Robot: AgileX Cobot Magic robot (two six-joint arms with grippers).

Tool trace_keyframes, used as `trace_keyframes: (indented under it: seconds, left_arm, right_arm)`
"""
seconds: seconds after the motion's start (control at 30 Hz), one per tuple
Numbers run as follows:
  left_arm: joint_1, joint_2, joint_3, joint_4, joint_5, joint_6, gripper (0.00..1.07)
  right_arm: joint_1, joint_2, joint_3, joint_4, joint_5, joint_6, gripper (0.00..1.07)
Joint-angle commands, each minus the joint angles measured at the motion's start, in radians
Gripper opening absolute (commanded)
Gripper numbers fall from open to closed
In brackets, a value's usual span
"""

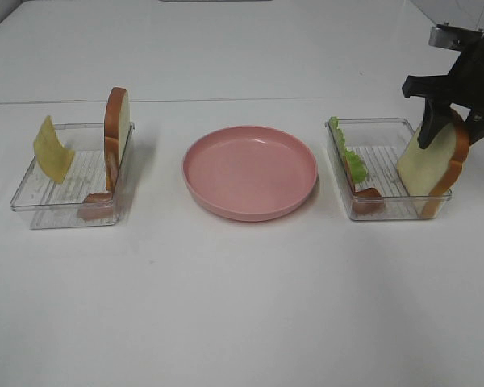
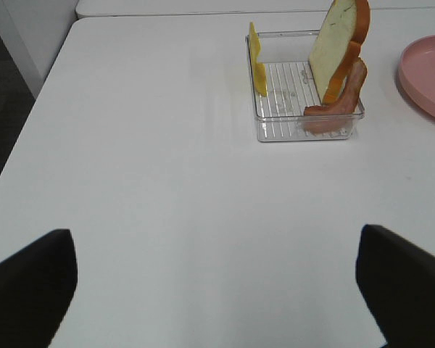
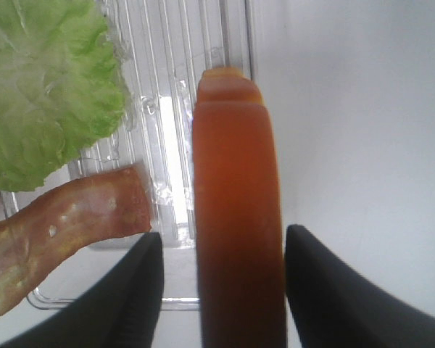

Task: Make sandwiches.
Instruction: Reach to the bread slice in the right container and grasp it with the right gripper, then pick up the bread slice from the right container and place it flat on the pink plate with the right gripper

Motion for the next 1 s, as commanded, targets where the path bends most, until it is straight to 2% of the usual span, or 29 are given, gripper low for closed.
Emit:
trace_keyframes:
  seconds: [0.03, 0.07, 0.1, 0.13, 0.2, 0.43, 0.8, 0.9, 0.93, 0.97, 1.0]
  left_arm:
    - [0.003, -0.014, 0.0, -0.006, -0.008, -0.006, 1.02]
    - [0.003, -0.014, 0.0, -0.006, -0.008, -0.006, 1.02]
    - [0.003, -0.014, 0.0, -0.006, -0.008, -0.006, 1.02]
    - [0.003, -0.014, 0.0, -0.006, -0.008, -0.006, 1.02]
    - [0.003, -0.014, 0.0, -0.006, -0.008, -0.006, 1.02]
    - [0.003, -0.014, 0.0, -0.006, -0.008, -0.006, 1.02]
    - [0.003, -0.014, 0.0, -0.006, -0.008, -0.006, 1.02]
    - [0.003, -0.014, 0.0, -0.006, -0.008, -0.006, 1.02]
    - [0.003, -0.014, 0.0, -0.006, -0.008, -0.006, 1.02]
    - [0.003, -0.014, 0.0, -0.006, -0.008, -0.006, 1.02]
    - [0.003, -0.014, 0.0, -0.006, -0.008, -0.006, 1.02]
  right_arm:
    - [-0.003, 0.004, -0.004, 0.003, 0.001, -0.004, 0.35]
    - [-0.003, 0.004, -0.004, 0.003, 0.001, -0.004, 0.35]
    - [-0.003, 0.004, -0.004, 0.001, 0.002, -0.004, 0.2]
    - [-0.003, 0.004, -0.004, 0.001, 0.002, -0.004, 0.2]
    - [-0.003, 0.004, -0.004, 0.0, 0.004, -0.007, 0.0]
    - [-0.003, -0.008, -0.004, 0.006, 0.039, -0.007, 0.0]
    - [-0.003, -0.131, -0.004, 0.044, 0.066, 0.004, 0.0]
    - [-0.003, -0.17, -0.004, 0.073, 0.074, 0.004, 0.0]
    - [-0.003, -0.195, -0.004, 0.126, 0.073, 0.004, 0.0]
    - [-0.003, -0.195, -0.004, 0.126, 0.073, 0.004, 0.0]
    - [-0.003, -0.217, -0.004, 0.203, 0.064, 0.004, 0.0]
